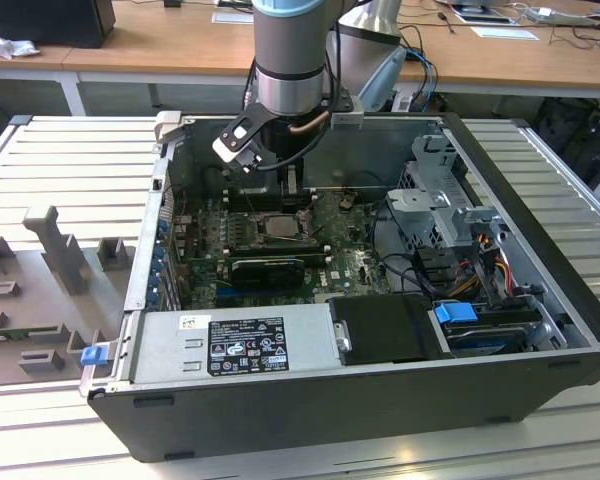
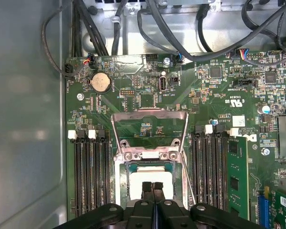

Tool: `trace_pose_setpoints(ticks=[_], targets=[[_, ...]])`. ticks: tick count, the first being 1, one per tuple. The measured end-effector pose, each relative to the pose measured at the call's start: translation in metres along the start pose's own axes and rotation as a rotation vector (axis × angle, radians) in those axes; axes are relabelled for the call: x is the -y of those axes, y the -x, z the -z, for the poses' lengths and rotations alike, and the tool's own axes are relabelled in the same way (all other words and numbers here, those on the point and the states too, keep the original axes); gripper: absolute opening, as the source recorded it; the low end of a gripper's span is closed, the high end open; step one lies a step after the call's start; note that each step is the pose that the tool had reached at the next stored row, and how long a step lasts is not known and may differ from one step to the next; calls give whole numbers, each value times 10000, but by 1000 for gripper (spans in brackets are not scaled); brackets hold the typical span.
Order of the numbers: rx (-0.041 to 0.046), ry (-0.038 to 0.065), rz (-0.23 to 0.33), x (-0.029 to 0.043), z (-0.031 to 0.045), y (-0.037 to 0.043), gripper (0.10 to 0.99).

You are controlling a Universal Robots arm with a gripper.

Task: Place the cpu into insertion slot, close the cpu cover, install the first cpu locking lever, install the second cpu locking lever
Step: 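Close the cpu cover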

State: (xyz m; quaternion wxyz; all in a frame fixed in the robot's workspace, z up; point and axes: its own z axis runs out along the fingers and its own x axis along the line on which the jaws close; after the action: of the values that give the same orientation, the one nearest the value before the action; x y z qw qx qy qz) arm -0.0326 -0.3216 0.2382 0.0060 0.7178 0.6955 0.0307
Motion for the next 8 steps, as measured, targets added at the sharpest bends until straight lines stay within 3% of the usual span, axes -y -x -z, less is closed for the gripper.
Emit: trace_pose_setpoints(ticks=[8], targets=[[2,0,0,0,0,0,106]])
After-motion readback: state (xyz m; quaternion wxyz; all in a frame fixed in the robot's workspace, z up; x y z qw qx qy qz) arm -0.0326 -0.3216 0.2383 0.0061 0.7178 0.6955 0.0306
